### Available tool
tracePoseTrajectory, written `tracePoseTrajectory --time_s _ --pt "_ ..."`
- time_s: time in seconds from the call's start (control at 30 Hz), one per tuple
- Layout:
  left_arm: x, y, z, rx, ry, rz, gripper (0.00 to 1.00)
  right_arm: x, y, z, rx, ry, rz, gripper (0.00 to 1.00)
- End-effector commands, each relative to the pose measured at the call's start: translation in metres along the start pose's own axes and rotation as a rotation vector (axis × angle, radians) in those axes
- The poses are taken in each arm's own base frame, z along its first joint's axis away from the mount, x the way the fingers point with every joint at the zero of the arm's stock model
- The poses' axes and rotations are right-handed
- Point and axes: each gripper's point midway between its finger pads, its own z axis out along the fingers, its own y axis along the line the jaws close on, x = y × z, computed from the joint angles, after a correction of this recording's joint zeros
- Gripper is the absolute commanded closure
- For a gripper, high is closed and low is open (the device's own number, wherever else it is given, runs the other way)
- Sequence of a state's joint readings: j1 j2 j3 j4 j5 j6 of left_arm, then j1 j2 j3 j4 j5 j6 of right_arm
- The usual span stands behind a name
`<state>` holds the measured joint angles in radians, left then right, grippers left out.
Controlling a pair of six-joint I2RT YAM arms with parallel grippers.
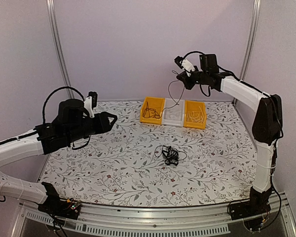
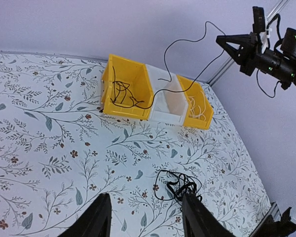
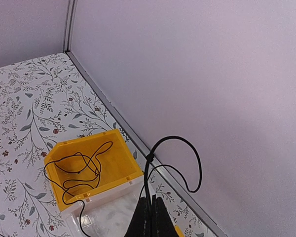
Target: Untangle the cables
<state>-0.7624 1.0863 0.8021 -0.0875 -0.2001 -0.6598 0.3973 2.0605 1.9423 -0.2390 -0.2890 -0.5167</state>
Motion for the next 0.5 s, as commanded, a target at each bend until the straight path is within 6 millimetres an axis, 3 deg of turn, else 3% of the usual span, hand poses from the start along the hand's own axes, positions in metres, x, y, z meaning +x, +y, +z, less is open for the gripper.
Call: tracePoseTrajectory --time_s 0.0,0.3,0.47 --pt "-0.004 0.007 -0.003 -0.020 -0.018 -0.012 0.48 -0.008 -0.030 -0.006 0.069 -0.032 0.021 1.00" --pt "0.000 0.008 0.000 -0.024 -0.005 -0.009 0.48 -0.010 -0.065 -0.029 0.139 -0.047 0.026 1.00" --pt "0.003 0.009 0.003 -0.026 0.005 -0.012 0.48 -0.017 -0.069 -0.036 0.151 -0.058 0.005 1.00"
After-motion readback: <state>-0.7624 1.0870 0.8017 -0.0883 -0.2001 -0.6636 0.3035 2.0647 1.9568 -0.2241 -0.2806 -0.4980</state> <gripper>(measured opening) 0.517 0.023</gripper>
